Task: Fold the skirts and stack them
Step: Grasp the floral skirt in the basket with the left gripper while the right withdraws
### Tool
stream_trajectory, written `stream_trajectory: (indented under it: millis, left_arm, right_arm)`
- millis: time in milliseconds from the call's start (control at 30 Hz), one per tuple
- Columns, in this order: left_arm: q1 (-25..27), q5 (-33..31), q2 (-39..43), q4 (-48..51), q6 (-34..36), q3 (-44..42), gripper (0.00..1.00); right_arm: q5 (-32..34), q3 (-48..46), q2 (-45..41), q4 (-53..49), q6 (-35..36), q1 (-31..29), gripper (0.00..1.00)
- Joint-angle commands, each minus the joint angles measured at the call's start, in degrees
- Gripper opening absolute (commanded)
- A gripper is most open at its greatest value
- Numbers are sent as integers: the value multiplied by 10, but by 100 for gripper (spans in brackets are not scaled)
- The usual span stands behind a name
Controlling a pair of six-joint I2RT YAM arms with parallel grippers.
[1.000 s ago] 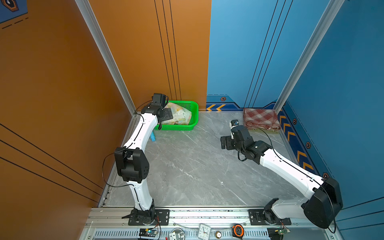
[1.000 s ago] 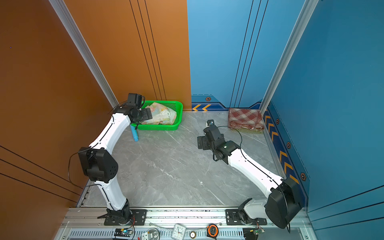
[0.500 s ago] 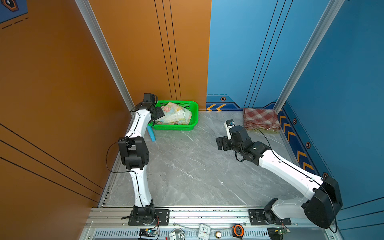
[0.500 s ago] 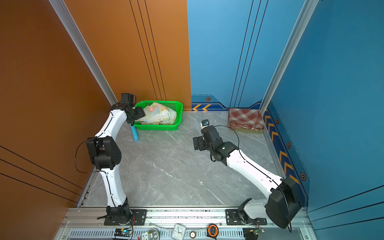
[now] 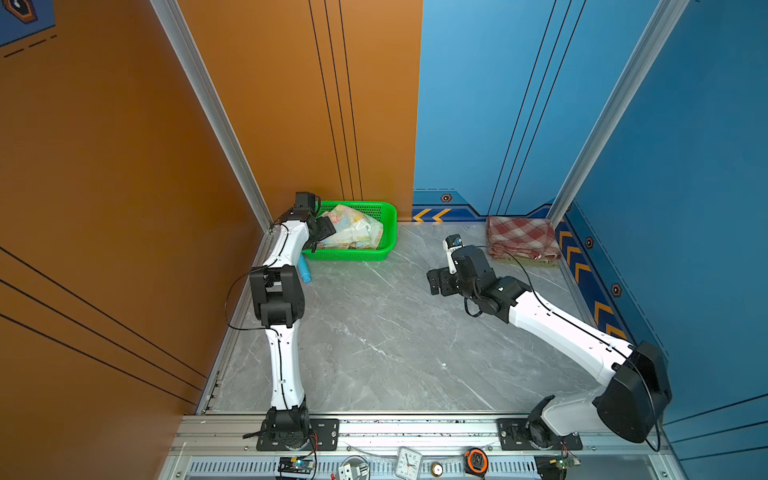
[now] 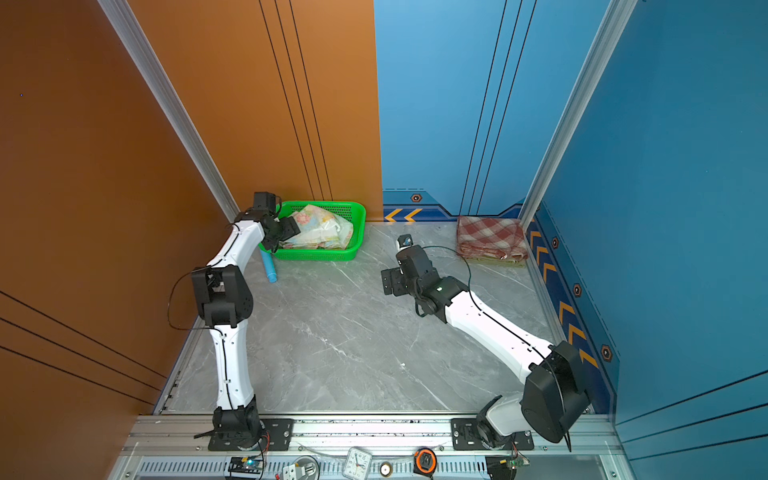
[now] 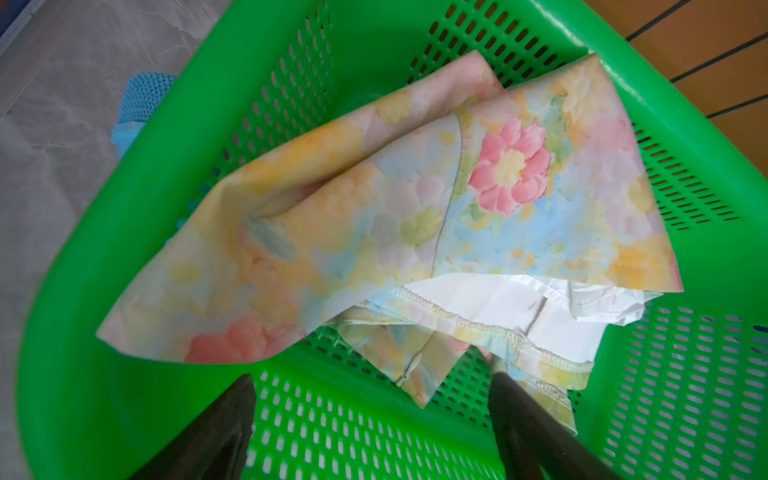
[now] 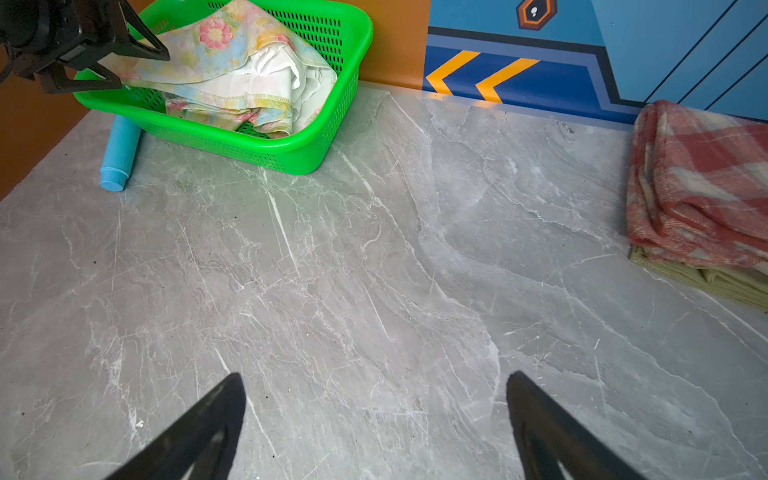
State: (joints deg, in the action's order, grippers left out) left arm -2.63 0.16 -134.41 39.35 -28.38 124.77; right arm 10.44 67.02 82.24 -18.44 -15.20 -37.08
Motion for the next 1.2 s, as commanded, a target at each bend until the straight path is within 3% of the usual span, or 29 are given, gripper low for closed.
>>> stream_trajectory:
  millis: [0, 300, 567, 633, 667, 733, 900, 1167]
  left_arm:
    - [-4, -5, -22, -2, 3, 27, 90]
    - [-5, 4, -77, -42, 8, 76, 90]
    - [-6, 45, -122, -100, -17, 98, 78]
    - [-5, 59, -131, -111, -20, 103, 70]
    - [-4, 67, -135, -116, -24, 104, 62]
    - [-4, 81, -133, -138, -33, 94, 35]
    - [-3, 106, -98, -207, -55, 51, 0]
    - [2, 150, -33, -254, -95, 22, 0]
  right_arm:
    - [-6, 17, 12, -12, 1, 0, 97]
    - [-2, 41, 27, -27, -3, 0, 97]
    - [-1, 64, 40, -45, -16, -3, 96]
    - [1, 63, 38, -47, -20, -4, 96]
    - [2, 64, 37, -49, -21, -4, 96]
    - [4, 64, 36, -52, -23, -5, 96]
    - [11, 60, 29, -54, -25, -6, 95]
    - [11, 42, 16, -48, -43, 3, 95]
